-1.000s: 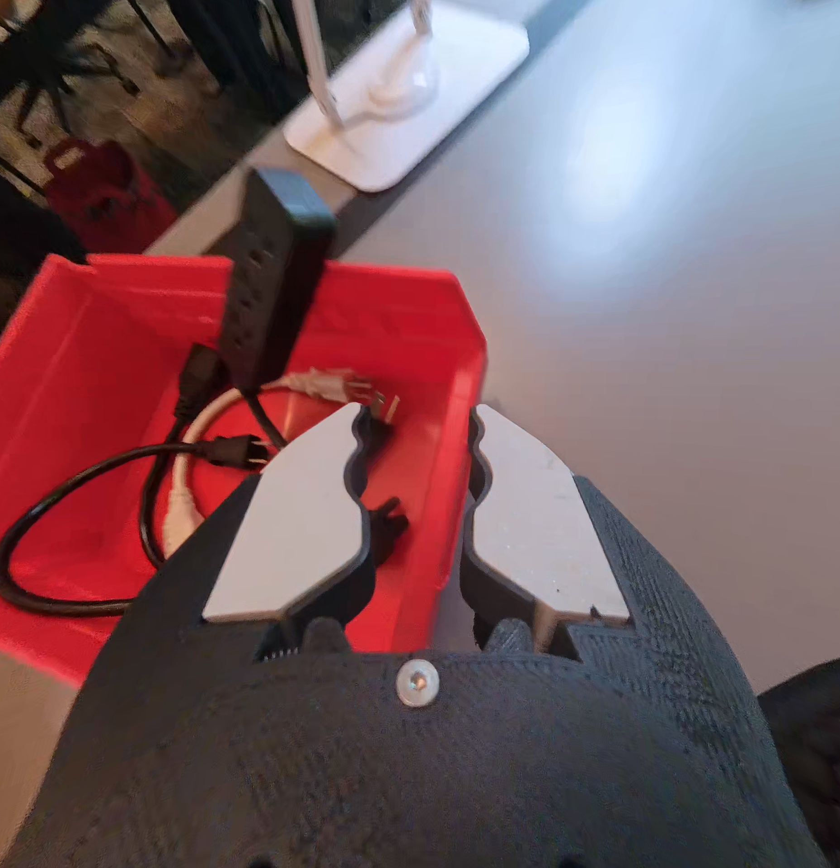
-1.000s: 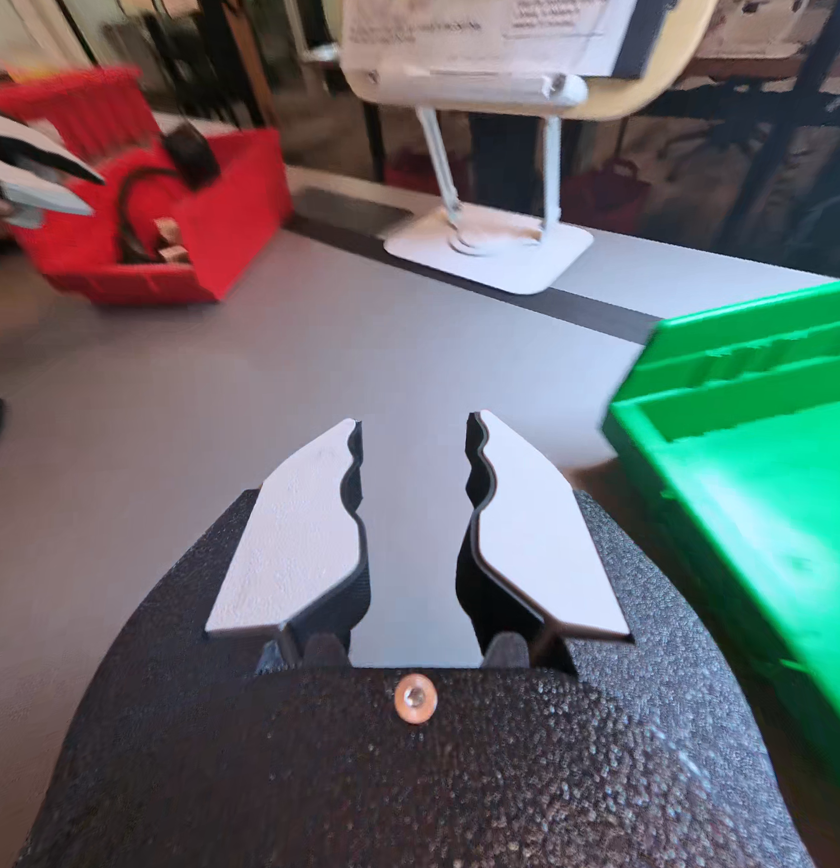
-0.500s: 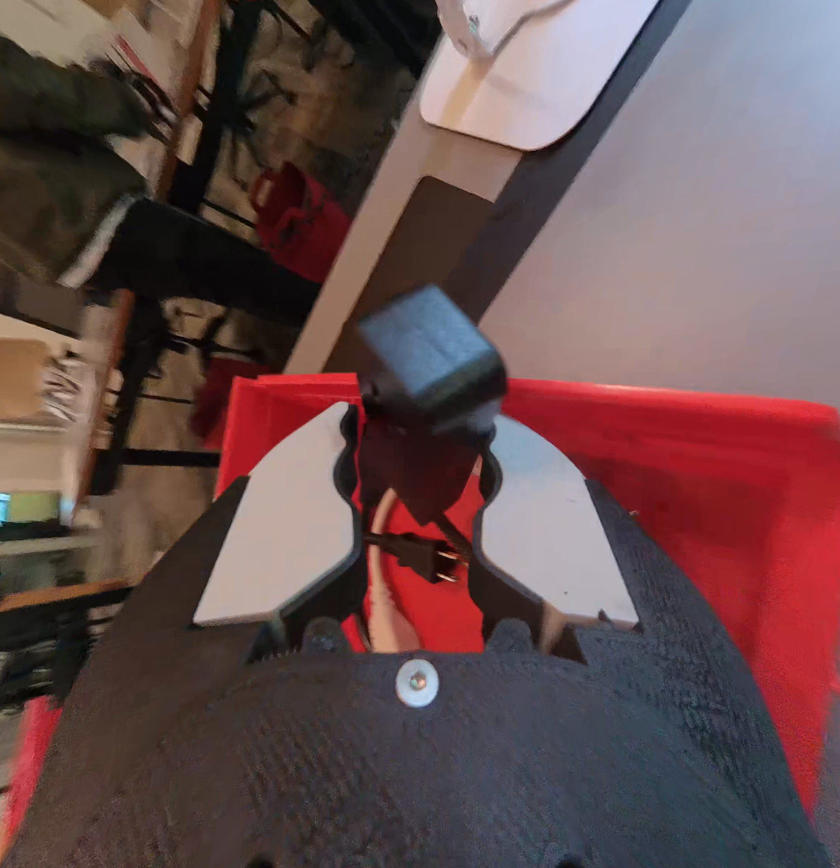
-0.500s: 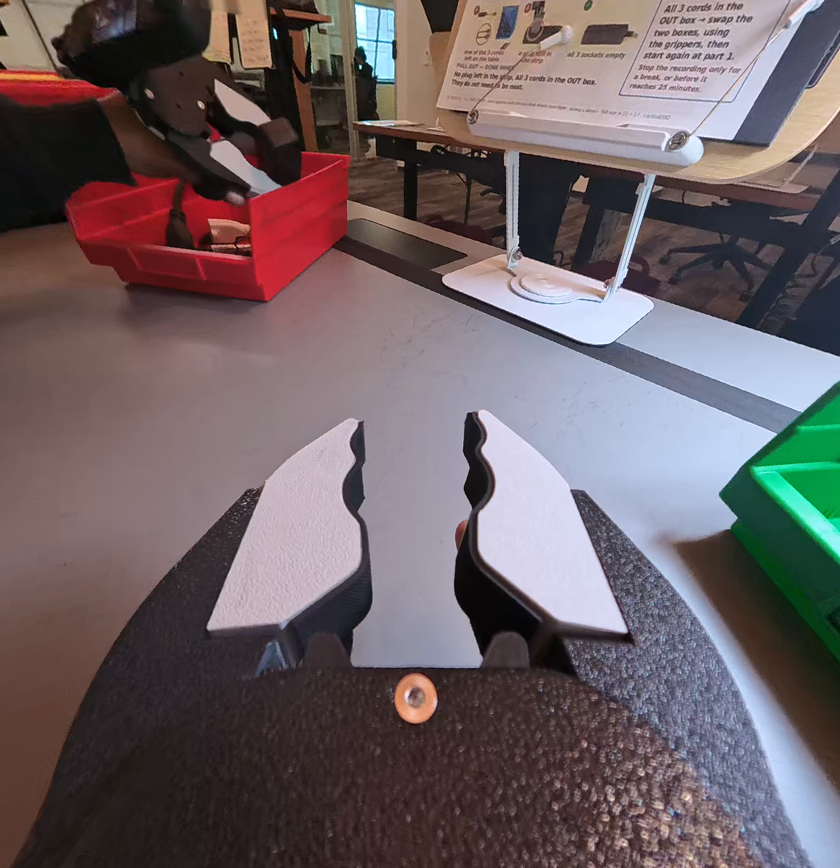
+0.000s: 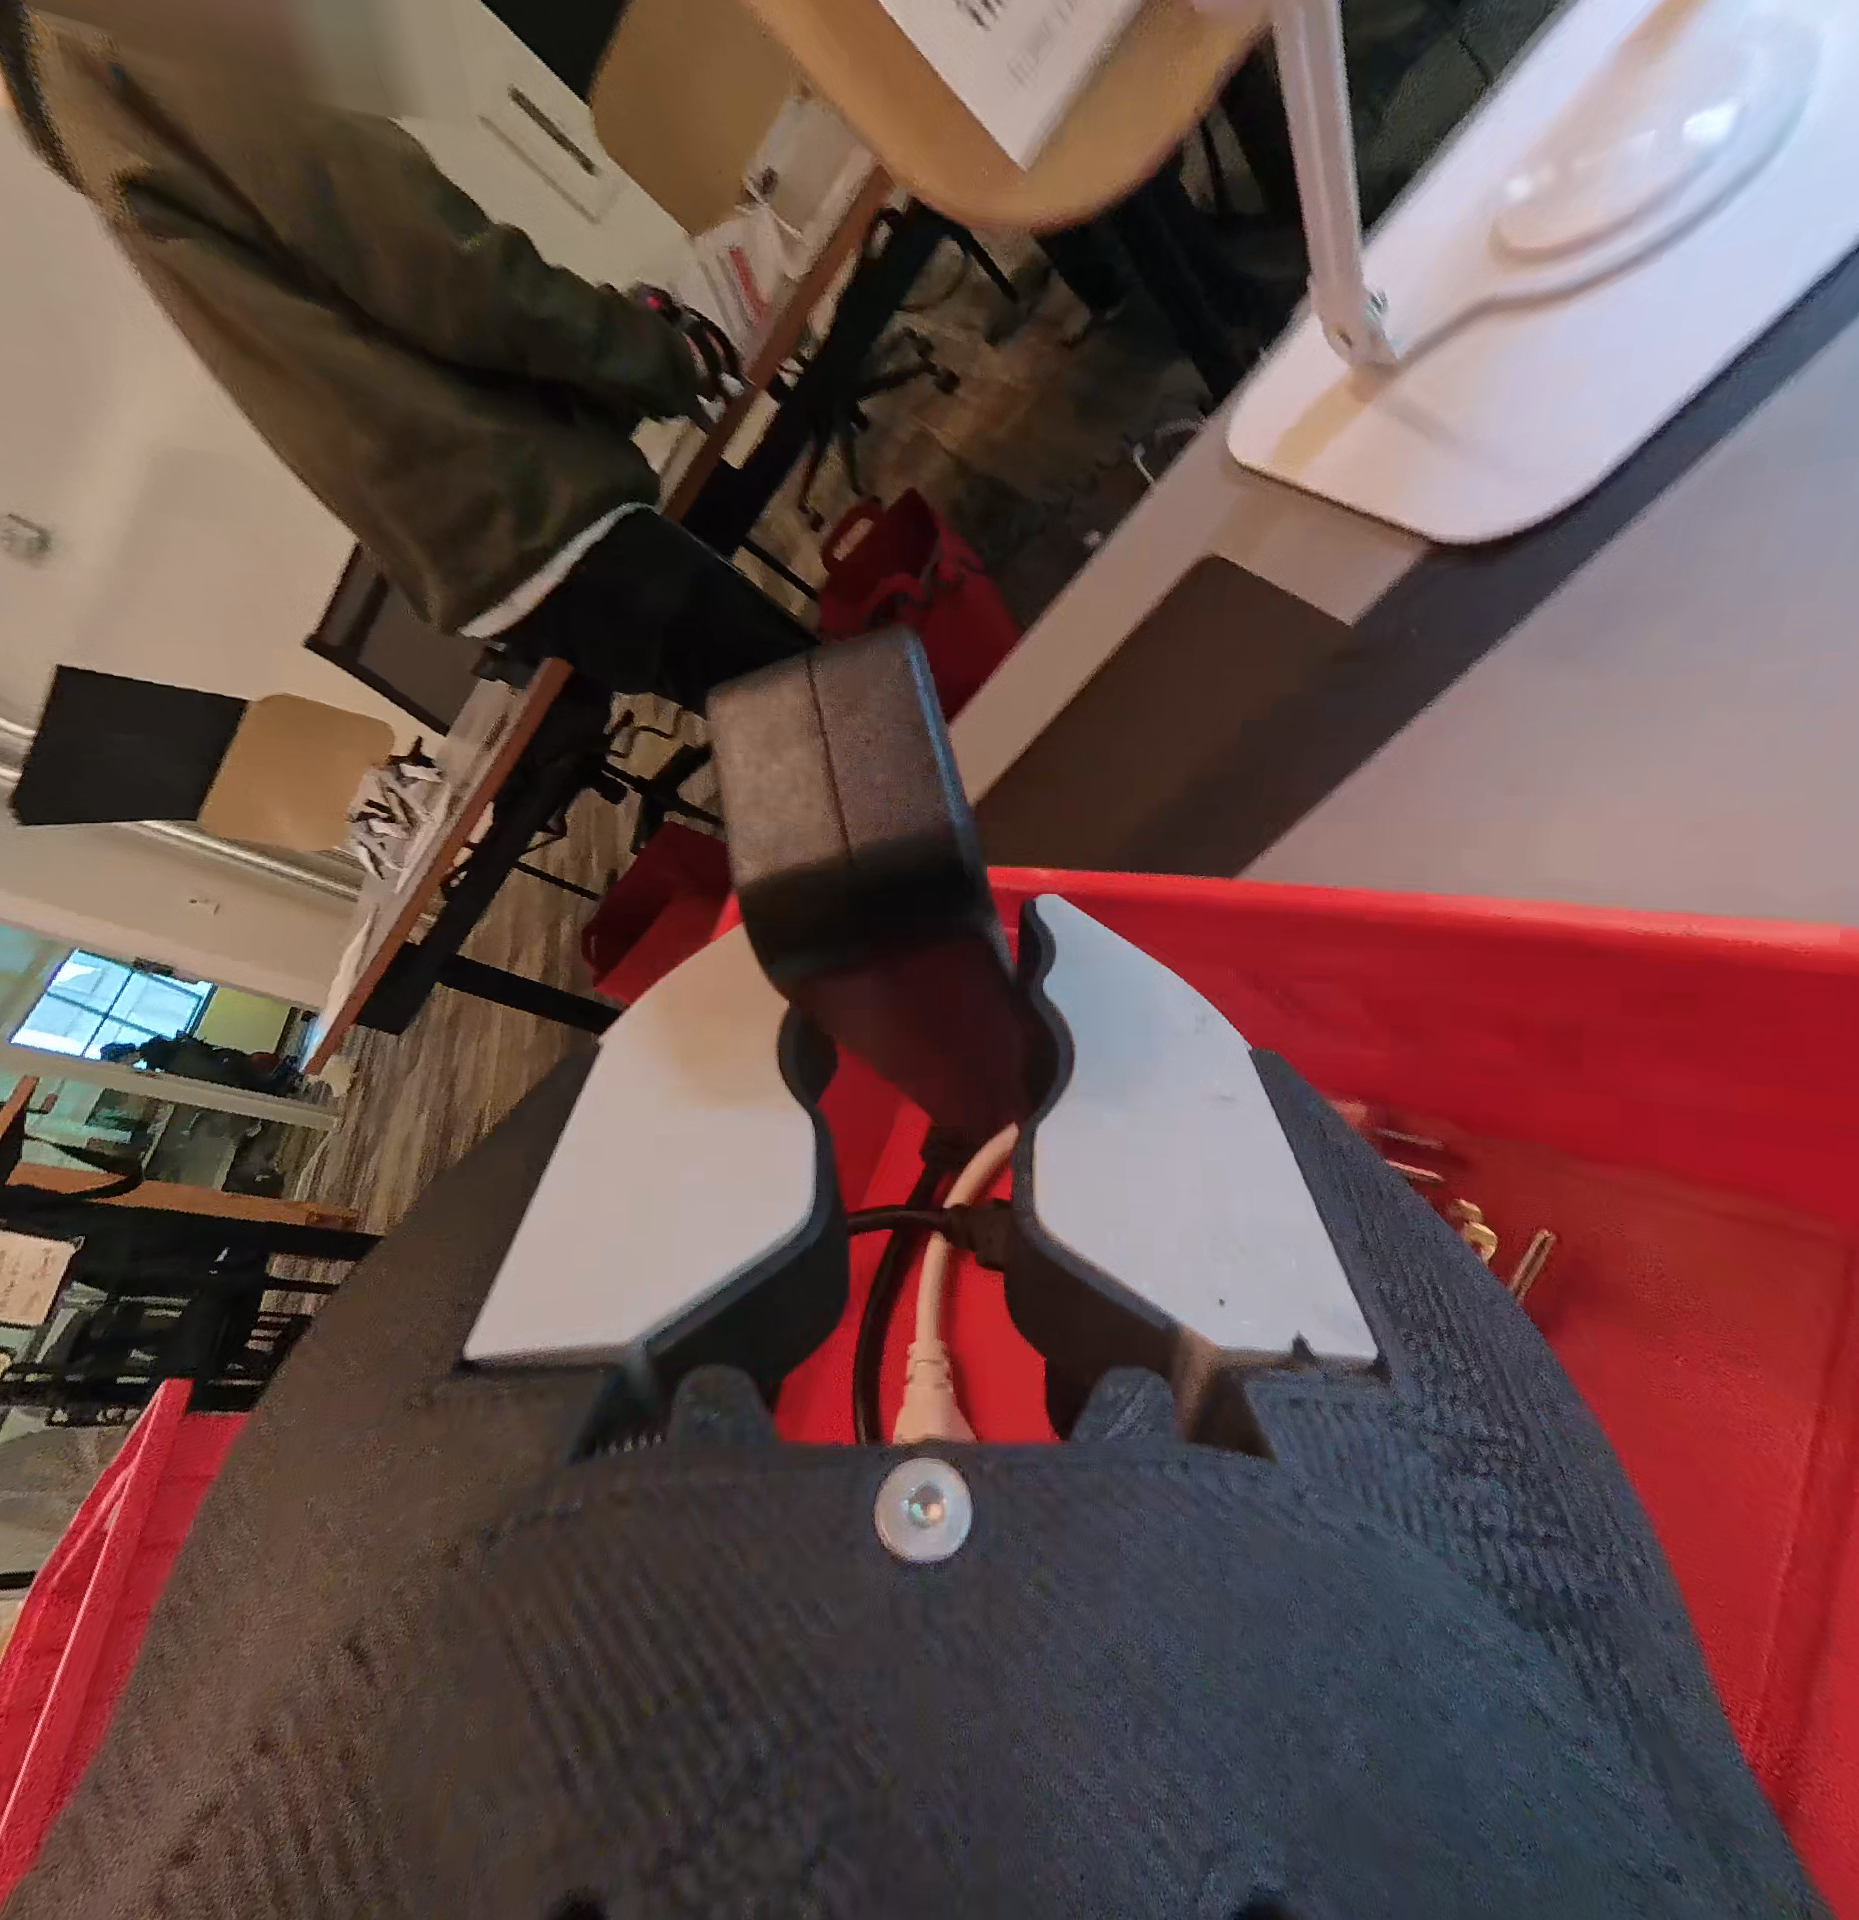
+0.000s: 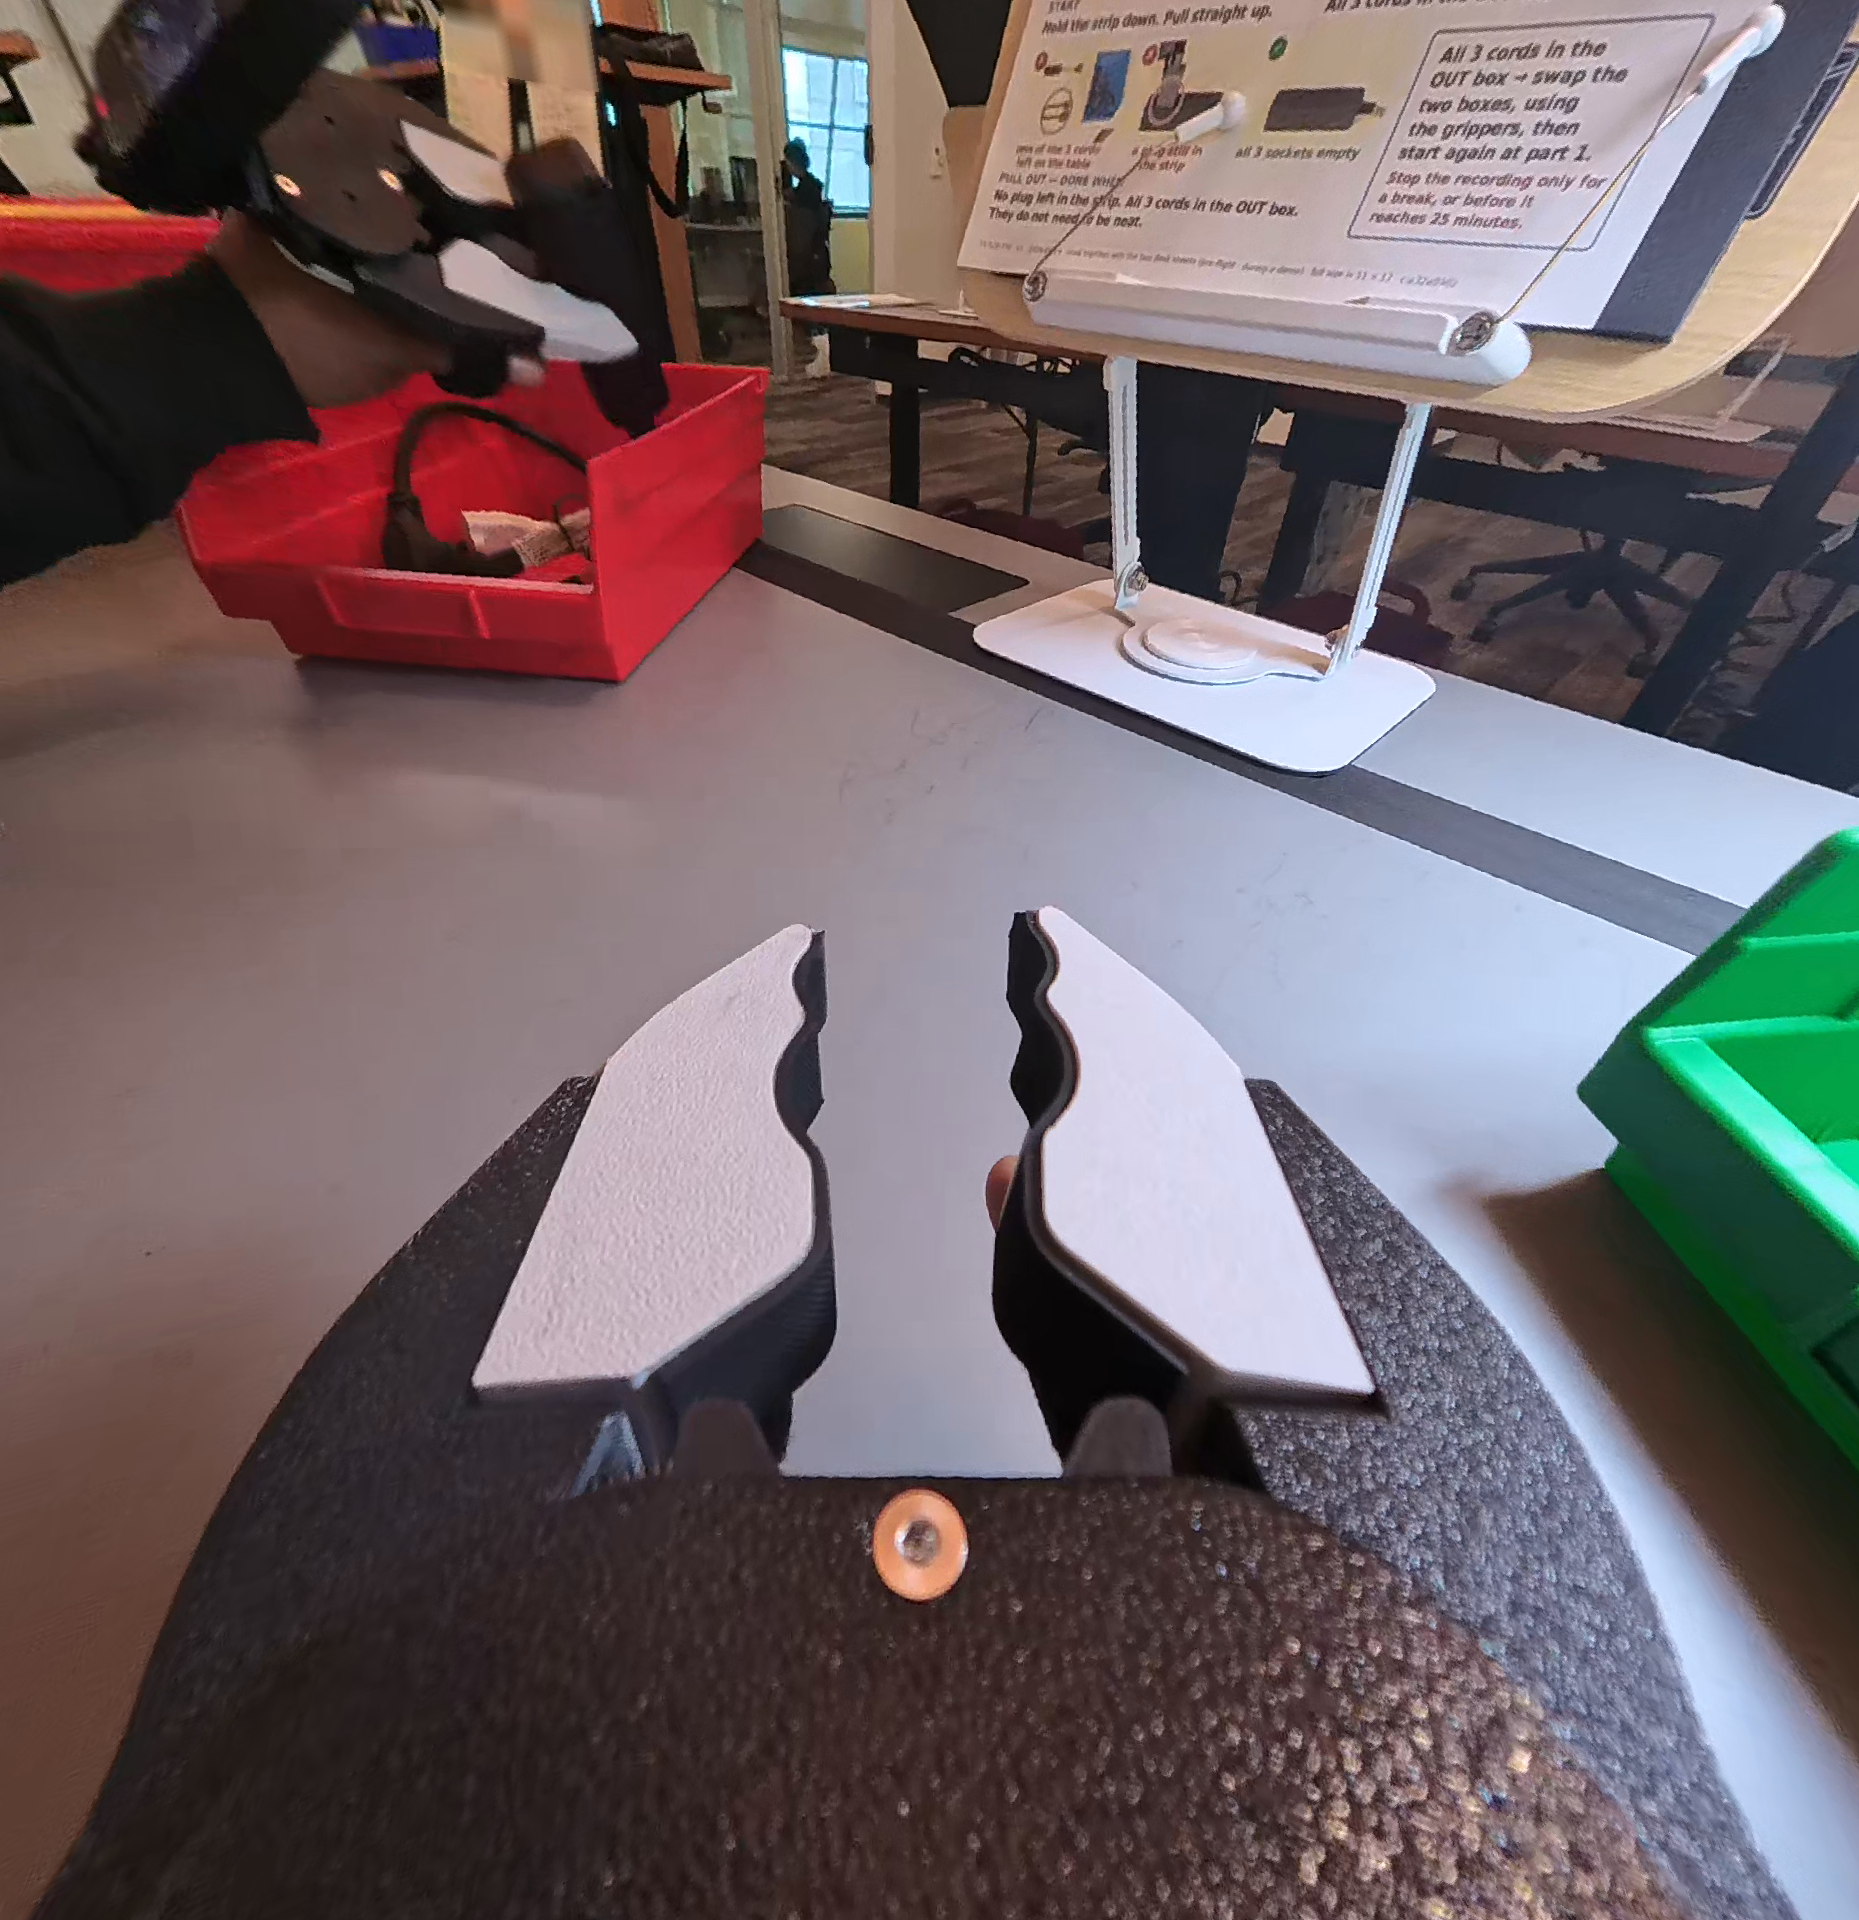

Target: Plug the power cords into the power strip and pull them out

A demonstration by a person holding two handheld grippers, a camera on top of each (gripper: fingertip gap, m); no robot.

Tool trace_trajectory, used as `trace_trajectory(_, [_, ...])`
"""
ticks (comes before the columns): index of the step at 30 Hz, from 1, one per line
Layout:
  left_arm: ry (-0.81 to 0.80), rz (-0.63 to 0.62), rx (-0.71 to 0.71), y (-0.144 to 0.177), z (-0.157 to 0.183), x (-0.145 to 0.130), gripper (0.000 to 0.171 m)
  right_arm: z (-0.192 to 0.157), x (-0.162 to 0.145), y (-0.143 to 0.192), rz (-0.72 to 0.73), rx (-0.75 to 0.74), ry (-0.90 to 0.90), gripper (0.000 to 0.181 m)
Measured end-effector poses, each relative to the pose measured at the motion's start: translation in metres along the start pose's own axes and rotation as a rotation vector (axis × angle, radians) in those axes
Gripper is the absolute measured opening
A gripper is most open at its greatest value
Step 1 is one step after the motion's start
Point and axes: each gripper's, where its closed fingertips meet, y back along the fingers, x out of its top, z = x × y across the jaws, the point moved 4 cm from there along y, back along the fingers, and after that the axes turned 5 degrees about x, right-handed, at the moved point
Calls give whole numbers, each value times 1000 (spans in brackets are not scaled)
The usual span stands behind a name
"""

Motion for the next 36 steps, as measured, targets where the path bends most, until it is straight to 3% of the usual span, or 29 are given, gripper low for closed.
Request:
trace_trajectory(9, [128, 213, 148, 74, -78, 62, 31, 2, 0, 0, 9, -5, 1, 34])
trace_trajectory(13, [168, 412, 33, 130, -79, 109, 31, 1, 1, -1, 16, 7, 0, 35])
trace_trajectory(16, [100, 453, -93, 161, -42, 135, 31, -2, 2, -1, 27, 25, 10, 33])
trace_trajectory(20, [-74, 474, -255, 187, 49, 151, 30, -9, 3, -2, 29, 61, 27, 34])
trace_trajectory(25, [-303, 461, -381, 201, 172, 146, 30, -20, -2, -2, 4, 127, 47, 38])
trace_trajectory(28, [-456, 403, -402, 194, 228, 132, 29, -24, -5, -2, -16, 156, 51, 40])
trace_trajectory(30, [-578, 351, -389, 188, 251, 121, 29, -26, -6, -3, -28, 183, 43, 42])
trace_trajectory(36, [-701, 284, -418, 176, 288, 105, 29, -40, -9, -5, -134, 330, -45, 58])
